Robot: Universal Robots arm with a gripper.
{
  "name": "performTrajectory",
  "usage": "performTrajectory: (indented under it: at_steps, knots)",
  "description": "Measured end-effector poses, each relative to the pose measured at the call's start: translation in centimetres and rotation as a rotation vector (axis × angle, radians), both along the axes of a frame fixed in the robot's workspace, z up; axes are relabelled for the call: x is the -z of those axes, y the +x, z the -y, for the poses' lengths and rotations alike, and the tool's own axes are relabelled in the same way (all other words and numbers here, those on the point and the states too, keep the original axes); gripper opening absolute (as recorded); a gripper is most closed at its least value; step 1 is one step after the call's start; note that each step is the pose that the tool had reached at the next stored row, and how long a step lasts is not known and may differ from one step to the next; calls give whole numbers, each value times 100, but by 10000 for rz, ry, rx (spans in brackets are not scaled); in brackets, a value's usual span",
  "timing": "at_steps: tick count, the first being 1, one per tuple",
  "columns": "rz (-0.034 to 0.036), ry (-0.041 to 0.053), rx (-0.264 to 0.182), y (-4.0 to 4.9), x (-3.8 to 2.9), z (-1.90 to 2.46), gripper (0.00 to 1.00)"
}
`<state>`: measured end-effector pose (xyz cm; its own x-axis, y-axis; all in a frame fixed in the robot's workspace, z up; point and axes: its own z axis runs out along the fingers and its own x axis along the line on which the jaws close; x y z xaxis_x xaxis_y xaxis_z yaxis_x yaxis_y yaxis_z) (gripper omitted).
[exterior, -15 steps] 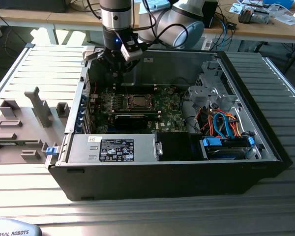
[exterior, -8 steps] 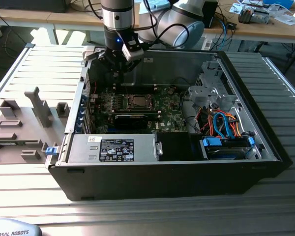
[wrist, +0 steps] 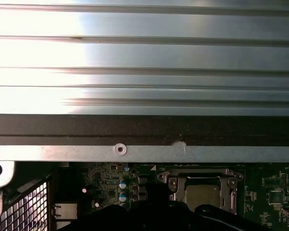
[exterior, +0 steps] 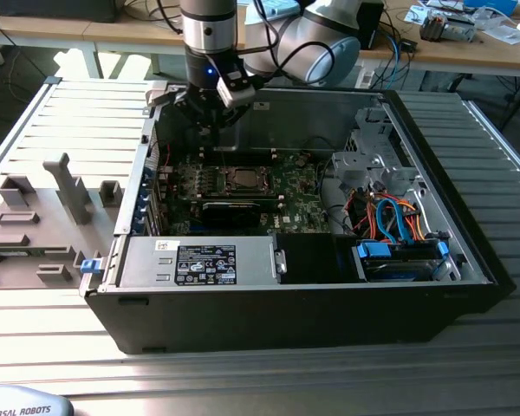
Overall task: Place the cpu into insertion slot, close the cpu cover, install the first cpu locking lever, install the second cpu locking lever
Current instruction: 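Install the first cpu locking lever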
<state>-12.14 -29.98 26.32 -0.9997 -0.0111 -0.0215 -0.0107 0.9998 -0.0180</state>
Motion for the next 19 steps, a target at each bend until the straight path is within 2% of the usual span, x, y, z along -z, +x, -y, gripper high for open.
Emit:
performTrajectory:
  at_steps: [19]
  knots:
    - [0,-1,-1,59,7,0,11]
